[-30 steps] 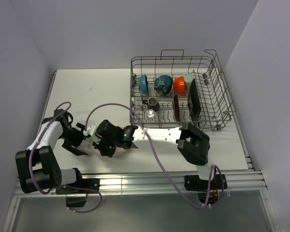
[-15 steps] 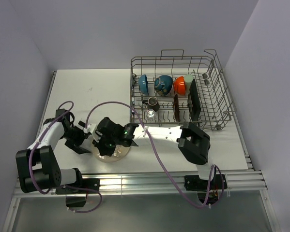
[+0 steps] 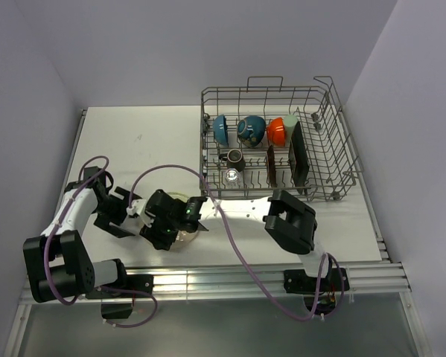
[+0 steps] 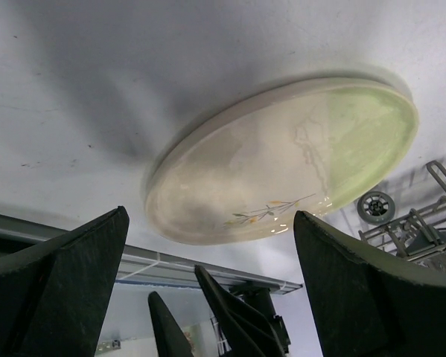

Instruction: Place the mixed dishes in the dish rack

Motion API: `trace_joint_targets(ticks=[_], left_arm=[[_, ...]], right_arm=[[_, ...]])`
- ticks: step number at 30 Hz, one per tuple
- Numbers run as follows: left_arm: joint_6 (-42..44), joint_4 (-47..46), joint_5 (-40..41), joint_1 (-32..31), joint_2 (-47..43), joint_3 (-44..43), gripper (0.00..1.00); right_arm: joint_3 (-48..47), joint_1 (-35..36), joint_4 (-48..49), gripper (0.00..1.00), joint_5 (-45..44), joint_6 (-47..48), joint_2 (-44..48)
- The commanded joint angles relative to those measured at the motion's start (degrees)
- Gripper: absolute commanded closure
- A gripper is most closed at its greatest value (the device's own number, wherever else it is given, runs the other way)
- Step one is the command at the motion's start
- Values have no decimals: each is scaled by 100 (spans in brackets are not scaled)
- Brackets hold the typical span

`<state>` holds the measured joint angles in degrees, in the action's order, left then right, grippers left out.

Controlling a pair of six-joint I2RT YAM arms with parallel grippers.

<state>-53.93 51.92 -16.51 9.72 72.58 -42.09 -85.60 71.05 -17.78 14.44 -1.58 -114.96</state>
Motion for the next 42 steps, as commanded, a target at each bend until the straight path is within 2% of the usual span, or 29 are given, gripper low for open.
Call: trace_joint_targets(ticks=[1, 7, 12, 15, 16, 17, 18, 22, 28, 33, 42], left_arm=[[-47, 239, 306, -14, -77, -318, 1], [-56, 257, 245, -5, -51, -397, 1], [-21, 283, 254, -13, -77, -397, 1], [-47, 266, 254, -13, -103, -371, 1], [-56, 240, 263, -14, -112, -362, 1], [-65, 222, 237, -14, -103, -344, 1], [-74, 222, 228, -14, -103, -344, 1], [-47, 213, 227, -13, -95, -353, 1], [321, 301, 228, -5, -60, -450, 1], [454, 135, -62, -22, -15, -116, 1], [305, -507, -537, -31, -235, 411, 4]], right_arm=[[-106, 173, 99, 50, -73, 97, -185], [-79, 322, 222, 53, -520, 97, -483], [-114, 392, 222, 64, -1423, 88, -773], [-237, 454, 143, 75, -2004, 53, -966], [-272, 480, 117, 89, -2328, 53, -1011], [-308, 515, 73, 98, -2444, 53, -1029], [-299, 533, 82, 100, -2524, 53, -994], [-106, 559, 231, 100, -2481, 45, -634], [-97, 402, 205, 100, -1708, -114, -54], [-220, 226, 73, 100, -1181, -228, 254], [-9, 50, 73, 100, -890, -237, 553]])
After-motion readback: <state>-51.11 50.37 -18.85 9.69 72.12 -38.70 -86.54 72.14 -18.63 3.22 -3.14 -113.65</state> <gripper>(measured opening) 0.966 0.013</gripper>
